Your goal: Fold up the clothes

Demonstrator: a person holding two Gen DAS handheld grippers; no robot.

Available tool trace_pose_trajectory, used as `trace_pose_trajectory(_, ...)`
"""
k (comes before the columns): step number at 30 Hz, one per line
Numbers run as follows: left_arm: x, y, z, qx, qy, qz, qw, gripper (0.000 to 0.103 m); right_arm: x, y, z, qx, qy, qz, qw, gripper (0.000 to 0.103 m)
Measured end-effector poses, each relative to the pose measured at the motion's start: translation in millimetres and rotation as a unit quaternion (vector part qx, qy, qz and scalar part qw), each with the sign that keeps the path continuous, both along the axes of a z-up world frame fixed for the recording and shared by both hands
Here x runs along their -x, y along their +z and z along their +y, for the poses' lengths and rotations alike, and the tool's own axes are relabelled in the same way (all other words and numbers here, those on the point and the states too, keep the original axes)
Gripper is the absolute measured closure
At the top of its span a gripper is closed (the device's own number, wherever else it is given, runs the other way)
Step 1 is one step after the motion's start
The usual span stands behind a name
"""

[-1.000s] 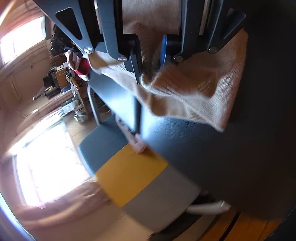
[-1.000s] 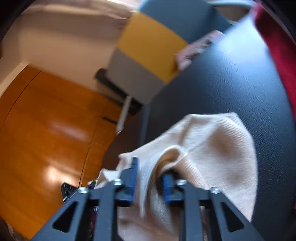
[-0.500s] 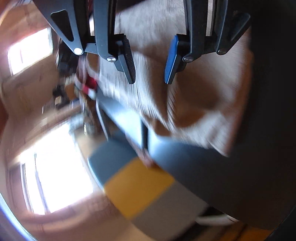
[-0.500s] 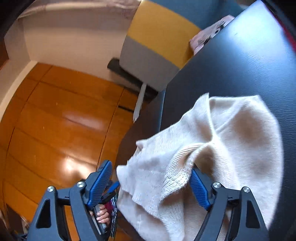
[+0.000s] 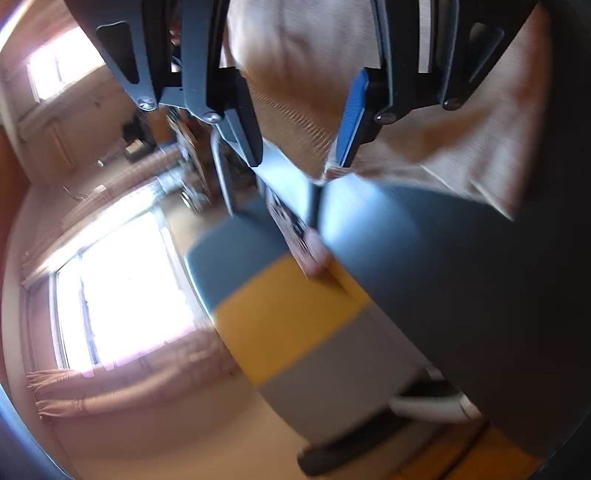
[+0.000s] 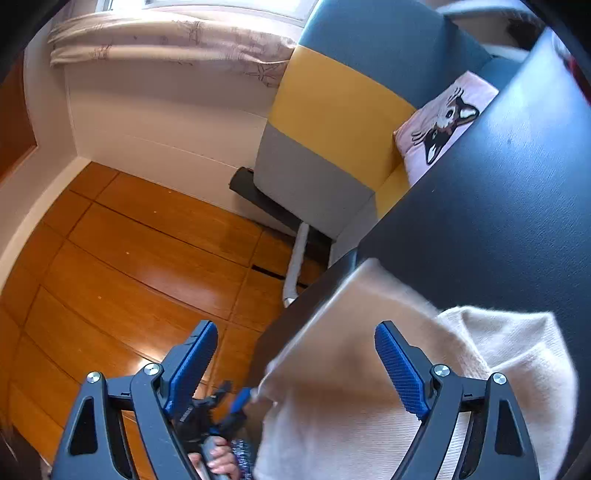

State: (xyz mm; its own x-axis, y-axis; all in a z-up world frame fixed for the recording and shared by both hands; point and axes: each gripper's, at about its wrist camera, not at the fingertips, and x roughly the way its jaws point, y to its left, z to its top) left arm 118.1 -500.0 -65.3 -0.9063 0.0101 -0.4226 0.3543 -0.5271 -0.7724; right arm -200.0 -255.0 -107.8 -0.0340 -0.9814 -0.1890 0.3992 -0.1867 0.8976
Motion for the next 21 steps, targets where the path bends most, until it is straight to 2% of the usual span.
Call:
trace_pose_trajectory(3,-23.0,-5.9,-3.6,0.019,0.008,-0.033,0.9992,0.06,-10.5,-4.3,8.7,-0.032,0.003,0.025,0.999,0.014)
trace_pose_trajectory(5,-33.2,-12.5,1.1,0.051,0.009,-0.074,0.9959,0.06,-18.2,-10.0,23.6,-0.048,0.01,0.031,0.998,0.014)
trace_pose_trajectory(9,-43.8,-25.9,17.8,0.127,0.004,-0.16,0.979,0.06,-41.1,-11.4,25.5,-0.088,0.031,0.072,0.993,0.014)
trace_pose_trajectory(11,-41.0,-29.8,21.9,0.151,0.002,-0.191,0.97,0.06,-53.3,-14.6,17.2,-0.128,0.045,0.112,0.984,0.014)
trace_pose_trajectory(13,-38.0,-35.7,21.3,0.154,-0.004,-0.21,0.9655,0.06,-64.6,-21.7,7.3,-0.168,0.059,0.15,0.972,0.014)
trace_pose_trajectory(15,-44.2,-42.5,12.4,0.148,-0.009,-0.224,0.9633,0.06,-71.4,-30.1,0.1,-0.193,0.069,0.17,0.964,0.014)
trace_pose_trajectory(17,-46.4,-44.8,9.7,0.145,-0.013,-0.234,0.9613,0.061,-72.2,-38.3,-5.2,-0.205,0.069,0.181,0.959,0.014)
trace_pose_trajectory(19,-48.6,-47.4,7.6,0.141,-0.021,-0.239,0.9605,0.064,-70.1,-40.5,-3.1,-0.198,0.066,0.178,0.962,0.014)
trace_pose_trajectory(20,-50.3,-48.3,7.0,0.138,-0.028,-0.238,0.961,0.067,-68.3,-41.8,-1.5,-0.194,0.065,0.174,0.963,0.014)
trace_pose_trajectory(21,-52.5,-47.0,9.8,0.146,-0.031,-0.239,0.9593,0.085,-65.9,-44.1,0.4,-0.188,0.065,0.169,0.965,0.014)
